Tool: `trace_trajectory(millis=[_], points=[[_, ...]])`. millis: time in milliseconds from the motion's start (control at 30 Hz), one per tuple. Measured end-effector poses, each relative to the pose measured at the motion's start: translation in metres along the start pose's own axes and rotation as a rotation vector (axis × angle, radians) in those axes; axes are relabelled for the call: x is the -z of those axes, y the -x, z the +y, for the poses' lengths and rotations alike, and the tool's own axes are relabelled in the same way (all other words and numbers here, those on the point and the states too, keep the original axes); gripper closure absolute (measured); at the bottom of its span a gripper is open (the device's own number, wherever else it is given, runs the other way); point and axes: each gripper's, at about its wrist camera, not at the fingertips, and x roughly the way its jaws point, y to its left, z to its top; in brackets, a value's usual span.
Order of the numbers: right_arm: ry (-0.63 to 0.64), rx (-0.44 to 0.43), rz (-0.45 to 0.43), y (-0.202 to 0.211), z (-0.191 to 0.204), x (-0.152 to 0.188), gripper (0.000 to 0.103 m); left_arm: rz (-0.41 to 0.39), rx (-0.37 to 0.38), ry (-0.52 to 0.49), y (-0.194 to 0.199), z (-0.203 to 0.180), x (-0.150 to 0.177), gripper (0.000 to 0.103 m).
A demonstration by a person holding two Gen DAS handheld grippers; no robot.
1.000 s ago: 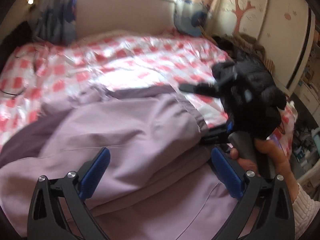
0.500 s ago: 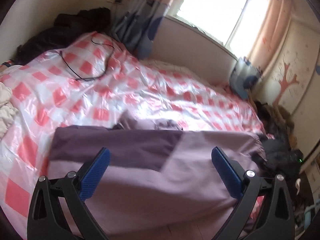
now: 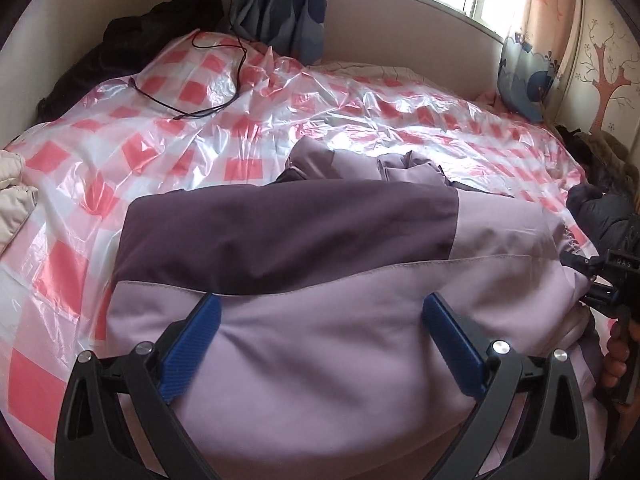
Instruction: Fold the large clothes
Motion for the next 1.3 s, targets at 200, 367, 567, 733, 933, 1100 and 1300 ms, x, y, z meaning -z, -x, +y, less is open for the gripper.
trace_trajectory(millis=[200,367,567,733,933,1100,1300], points=[[0.112,0.016,-0.066,0.027,0.022,0.005,0.079,-0.021,-0.012,0.012,0.006,-0.001,0.001,0.006],[0.027,-0.004,-0.013,0.021,0.003,0.006,0.079,-0.022,-0.013,0.018,0.004,-0.001,0.001,0.006],[0.019,0.011,0.005,0.02,-0.005,0.011,0.079,-0.021,-0.029,0.001,0.001,-0.004,0.003,0.006],[-0.002,0.032,-0.005,0.027,-0.009,0.015,0.071,-0.02,-0.047,-0.037,0.0,-0.008,0.003,0.006],[0.117,0.223,-0.186,0.08,0.022,0.024,0.059,-0.072,-0.049,-0.024,0.017,-0.008,-0.004,0.006],[0.331,0.234,-0.23,0.083,0.096,0.012,0.041,-0.148,-0.021,0.038,0.035,-0.002,-0.014,0.006],[0.537,0.263,-0.163,0.01,0.151,0.003,0.04,-0.155,-0.024,0.082,0.03,0.007,-0.016,0.006]])
